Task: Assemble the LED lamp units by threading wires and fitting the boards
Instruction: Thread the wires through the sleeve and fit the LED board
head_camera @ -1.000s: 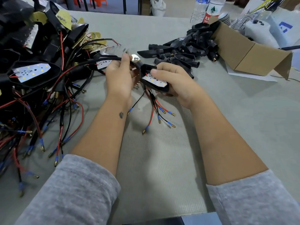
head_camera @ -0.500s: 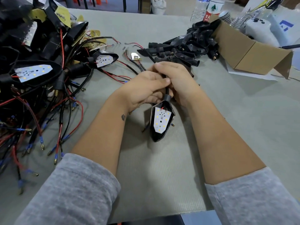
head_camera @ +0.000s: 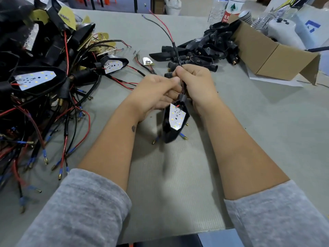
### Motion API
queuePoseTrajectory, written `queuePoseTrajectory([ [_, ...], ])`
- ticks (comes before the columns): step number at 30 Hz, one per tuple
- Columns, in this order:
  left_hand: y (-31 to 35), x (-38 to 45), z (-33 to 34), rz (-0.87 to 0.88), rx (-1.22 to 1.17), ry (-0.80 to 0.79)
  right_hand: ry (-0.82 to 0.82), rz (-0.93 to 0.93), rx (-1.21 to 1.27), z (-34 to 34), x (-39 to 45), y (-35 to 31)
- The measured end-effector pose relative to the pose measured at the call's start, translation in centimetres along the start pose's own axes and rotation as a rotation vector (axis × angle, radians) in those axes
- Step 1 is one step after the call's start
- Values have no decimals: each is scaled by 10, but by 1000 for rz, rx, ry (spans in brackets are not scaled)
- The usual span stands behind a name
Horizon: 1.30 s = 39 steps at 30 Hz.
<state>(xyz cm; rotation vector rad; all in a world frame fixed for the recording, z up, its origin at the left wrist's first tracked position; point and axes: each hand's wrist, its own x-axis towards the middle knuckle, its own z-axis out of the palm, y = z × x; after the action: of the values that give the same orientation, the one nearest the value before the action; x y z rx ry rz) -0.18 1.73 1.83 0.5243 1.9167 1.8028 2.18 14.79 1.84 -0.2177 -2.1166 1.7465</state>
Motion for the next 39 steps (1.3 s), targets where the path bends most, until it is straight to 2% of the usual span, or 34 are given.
queuePoseTrajectory([
  [4,2,7,-11,53,-295,352,-104,-99,-251,1,-4,-2],
  [6,2,11,-19,83,-453,448,-181,-119,-355,2,-4,-2],
  [9,-1,12,-28,119,-587,459,-263,-90,-449,5,-7,-3],
  [13,-2,8,-34,149,-656,483,-299,-30,-430,9,-11,-6],
  [24,0,14,-24,251,-914,608,-469,113,-74,9,-16,-13],
  [27,-1,16,-29,217,-792,580,-433,86,-105,13,-18,-14],
  [32,-7,17,-28,54,-183,525,-177,35,-156,10,-10,-9],
  [36,-9,15,-16,113,177,443,-103,14,-145,15,-6,-6],
  [39,-11,14,-13,196,274,359,-66,-22,-166,18,-6,-4],
])
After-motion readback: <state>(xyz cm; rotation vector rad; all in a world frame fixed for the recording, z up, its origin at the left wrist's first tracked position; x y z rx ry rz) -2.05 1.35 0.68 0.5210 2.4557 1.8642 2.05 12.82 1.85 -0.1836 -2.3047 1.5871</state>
